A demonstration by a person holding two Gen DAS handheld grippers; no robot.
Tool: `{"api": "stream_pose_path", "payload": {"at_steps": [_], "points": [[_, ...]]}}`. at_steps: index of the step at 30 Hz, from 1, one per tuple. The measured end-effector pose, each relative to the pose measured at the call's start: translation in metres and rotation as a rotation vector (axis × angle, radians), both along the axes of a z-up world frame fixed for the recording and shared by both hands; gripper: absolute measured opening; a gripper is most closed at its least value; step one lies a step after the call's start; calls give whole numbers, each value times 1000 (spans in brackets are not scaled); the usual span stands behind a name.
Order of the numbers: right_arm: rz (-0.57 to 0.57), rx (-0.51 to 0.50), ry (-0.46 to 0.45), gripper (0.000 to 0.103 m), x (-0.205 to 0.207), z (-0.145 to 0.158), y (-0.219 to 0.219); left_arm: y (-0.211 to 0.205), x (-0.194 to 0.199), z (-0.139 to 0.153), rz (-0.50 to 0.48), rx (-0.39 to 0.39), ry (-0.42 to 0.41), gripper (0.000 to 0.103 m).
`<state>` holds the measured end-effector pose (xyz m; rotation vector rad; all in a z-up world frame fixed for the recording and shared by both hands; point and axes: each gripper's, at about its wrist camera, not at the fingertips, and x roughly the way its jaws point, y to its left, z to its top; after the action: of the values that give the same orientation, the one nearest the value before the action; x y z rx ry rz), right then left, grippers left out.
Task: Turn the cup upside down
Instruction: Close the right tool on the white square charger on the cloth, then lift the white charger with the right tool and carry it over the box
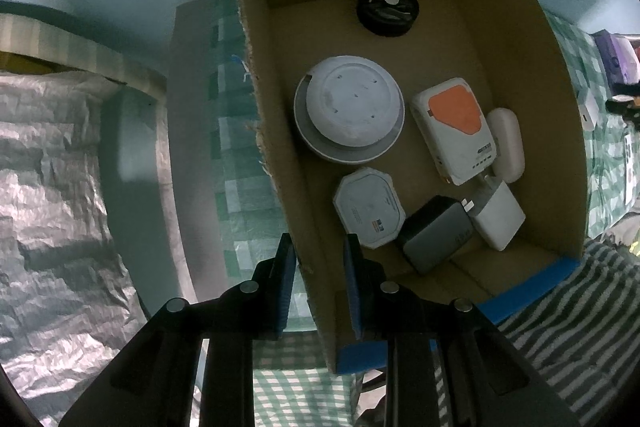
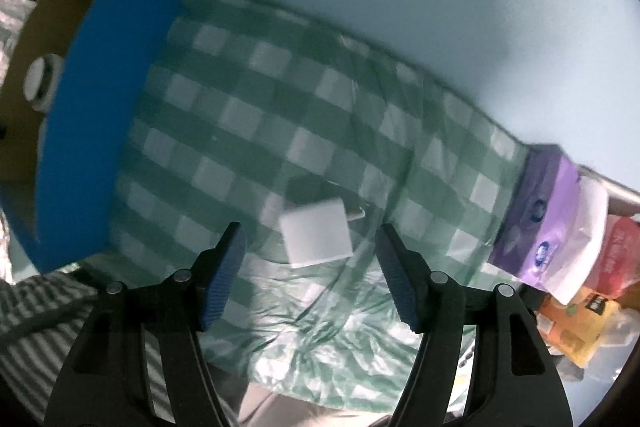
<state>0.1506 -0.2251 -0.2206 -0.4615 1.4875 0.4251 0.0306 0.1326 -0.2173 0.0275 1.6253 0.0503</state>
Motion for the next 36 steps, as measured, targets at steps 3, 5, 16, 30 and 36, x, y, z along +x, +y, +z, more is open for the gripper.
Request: {"api": "stream_pose_path", "payload": {"at_steps": [3,5,16,30,36], "points": [[4,-34,18,68,1,-20,-5,0,0,0,7,4,1,23],[3,-50,35,68,1,-31,-9,1,0,-1,13,4,2,23],[32,-36,91,68,6,-54,-12,-1,1,-1,17,16,7,23],[79,-103,120,61,9,-84,0,0,1,-1,28,16,3,23],[50,-81,125,50,6,-84,6,1,0,0,29,13,-1,23]]}}
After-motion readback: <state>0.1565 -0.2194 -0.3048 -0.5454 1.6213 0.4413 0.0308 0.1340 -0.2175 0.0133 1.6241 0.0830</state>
